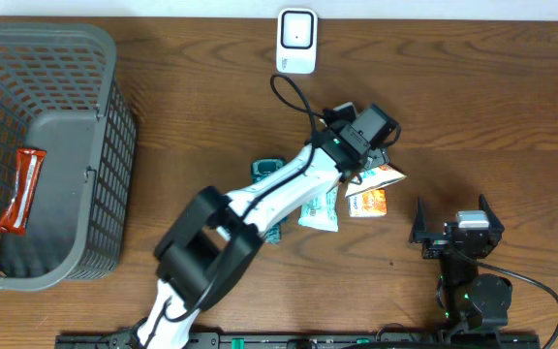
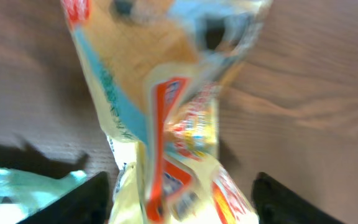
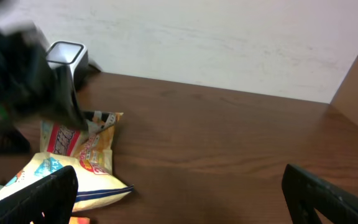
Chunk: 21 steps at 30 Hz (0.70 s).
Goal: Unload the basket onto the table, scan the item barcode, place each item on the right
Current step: 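Carry the yellow bag right of the packet and release it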
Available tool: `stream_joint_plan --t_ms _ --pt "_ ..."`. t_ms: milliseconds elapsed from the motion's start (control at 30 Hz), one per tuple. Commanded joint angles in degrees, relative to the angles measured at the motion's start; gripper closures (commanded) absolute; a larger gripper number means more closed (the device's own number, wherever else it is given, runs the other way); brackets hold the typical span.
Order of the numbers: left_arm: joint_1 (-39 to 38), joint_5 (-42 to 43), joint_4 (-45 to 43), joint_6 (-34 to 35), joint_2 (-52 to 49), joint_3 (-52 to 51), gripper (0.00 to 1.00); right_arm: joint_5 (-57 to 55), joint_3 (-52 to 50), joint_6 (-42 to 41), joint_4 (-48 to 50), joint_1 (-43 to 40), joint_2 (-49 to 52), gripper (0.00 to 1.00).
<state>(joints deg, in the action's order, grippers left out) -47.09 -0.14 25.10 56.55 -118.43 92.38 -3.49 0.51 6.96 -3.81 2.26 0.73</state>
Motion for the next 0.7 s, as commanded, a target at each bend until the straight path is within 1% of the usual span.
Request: stream_joint_plan --t_ms 0,67,100,133,167,200,233,367,467,600,667 --pt "2.14 -0.50 1.75 -9.75 8.66 0.66 0.21 -0.46 -0.20 0.59 -0.04 -0.46 -0.09 0.01" --pt "3.56 -0.50 3.69 -13.75 12.76 0.66 0.21 -0.46 -0.20 0.59 -0.04 -0.46 -0.09 0.01" --pt "4.17 -0.52 4.46 -15.54 14.47 0.63 0.19 -0.46 -0.20 0.59 -0.04 -0.46 -0.09 0.01" --pt "5.14 -0.52 5.42 -18.97 17.07 0.66 0.13 -0.46 -0.20 0.59 -0.04 -0.46 -0.09 0.01" --pt "5.90 -0.57 6.03 -21.64 18.84 0.63 0.09 -0.46 -0.20 0.59 -0.04 -0.46 -0.09 0.01" --pt "7.02 -0.68 6.71 -24.92 21.44 0.66 0.03 -0.48 -0.20 0.59 -0.04 -0.46 -0.09 0.01" --pt "7.89 -1.29 7.39 -26.21 23.23 0.63 0.02 -0.46 -0.20 0.59 -0.04 -0.46 -0.09 0.01" --pt "12.61 -10.80 11.72 -26.97 31.65 0.66 0.00 -0.46 -0.20 0.59 -0.04 -0.46 -0.09 0.01" --pt "17.44 -18.10 14.12 -30.80 37.16 0.63 0.00 -0.46 -0.20 0.59 -0.04 -0.46 -0.09 0.01" --pt "24.65 -27.63 17.75 -31.45 41.99 0.63 0.00 -0.48 -0.20 0.59 -0.04 -0.46 -0.09 0.01" --pt "29.24 -30.88 19.74 -31.43 43.56 0.63 0.00 -0.48 -0.20 0.59 -0.04 -0.46 -0.09 0.01"
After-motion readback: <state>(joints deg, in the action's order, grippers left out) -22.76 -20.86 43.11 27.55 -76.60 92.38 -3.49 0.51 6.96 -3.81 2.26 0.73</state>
